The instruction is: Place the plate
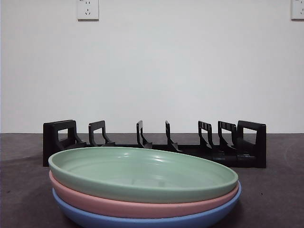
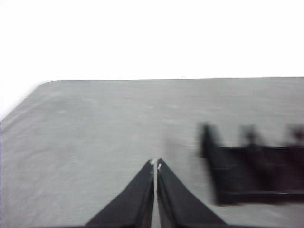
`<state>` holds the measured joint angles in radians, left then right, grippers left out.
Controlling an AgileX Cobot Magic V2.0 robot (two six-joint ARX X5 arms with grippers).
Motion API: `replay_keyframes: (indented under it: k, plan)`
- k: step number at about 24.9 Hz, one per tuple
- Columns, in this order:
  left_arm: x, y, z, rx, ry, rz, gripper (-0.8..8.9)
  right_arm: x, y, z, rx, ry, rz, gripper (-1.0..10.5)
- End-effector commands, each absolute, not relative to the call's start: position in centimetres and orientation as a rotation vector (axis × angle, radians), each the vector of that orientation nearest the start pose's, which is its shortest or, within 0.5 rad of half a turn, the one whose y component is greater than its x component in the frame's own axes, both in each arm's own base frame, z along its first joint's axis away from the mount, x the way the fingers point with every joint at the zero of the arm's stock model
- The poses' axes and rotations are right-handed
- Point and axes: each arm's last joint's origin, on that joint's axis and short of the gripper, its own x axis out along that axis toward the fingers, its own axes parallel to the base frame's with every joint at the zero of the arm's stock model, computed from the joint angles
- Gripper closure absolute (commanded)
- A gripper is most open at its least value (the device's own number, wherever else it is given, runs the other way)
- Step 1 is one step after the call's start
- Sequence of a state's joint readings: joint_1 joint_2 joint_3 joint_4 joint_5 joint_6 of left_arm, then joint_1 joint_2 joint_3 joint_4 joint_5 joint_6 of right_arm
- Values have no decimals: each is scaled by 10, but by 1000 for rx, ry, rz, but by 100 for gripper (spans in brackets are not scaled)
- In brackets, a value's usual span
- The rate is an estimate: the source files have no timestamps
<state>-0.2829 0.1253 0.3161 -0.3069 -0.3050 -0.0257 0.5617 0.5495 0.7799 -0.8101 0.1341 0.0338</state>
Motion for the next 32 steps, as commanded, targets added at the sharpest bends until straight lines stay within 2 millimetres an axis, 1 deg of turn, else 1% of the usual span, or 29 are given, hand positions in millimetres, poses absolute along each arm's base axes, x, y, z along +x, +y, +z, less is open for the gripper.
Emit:
replay_keyframes:
  k: [1,2,5,7,11,24,25,26,28,29,31,32]
  plan:
    - [90,-9,192,6,97,43,806,88,51,304,-154,546,407,925]
    - [91,-7,181,-4,101,35,806,88,51,304,-154,546,407,925]
    - [96,-4,157,-13,116,-19,806,88,51,304,-153,545,407,925]
    - [96,-3,150,-9,170,-29,806,88,51,304,-154,546,407,925]
    - [96,-1,150,-69,178,-3,806,88,51,305,-151,539,408,925]
    - [96,-1,150,-68,177,-3,806,87,51,305,-150,536,408,925]
    - [96,-1,150,-69,177,-3,806,87,51,305,-185,525,418,925]
    - [96,-1,150,-69,177,-3,806,86,49,307,-241,499,408,925]
    - [96,-1,150,-69,177,-3,806,84,45,307,-229,438,386,925]
    - [96,-1,150,-68,177,-3,806,84,43,304,-206,387,363,925]
    - [96,-1,150,-69,177,-3,806,85,37,290,-152,270,302,925]
    - [96,-1,150,-69,177,-3,806,87,33,280,-126,213,263,925]
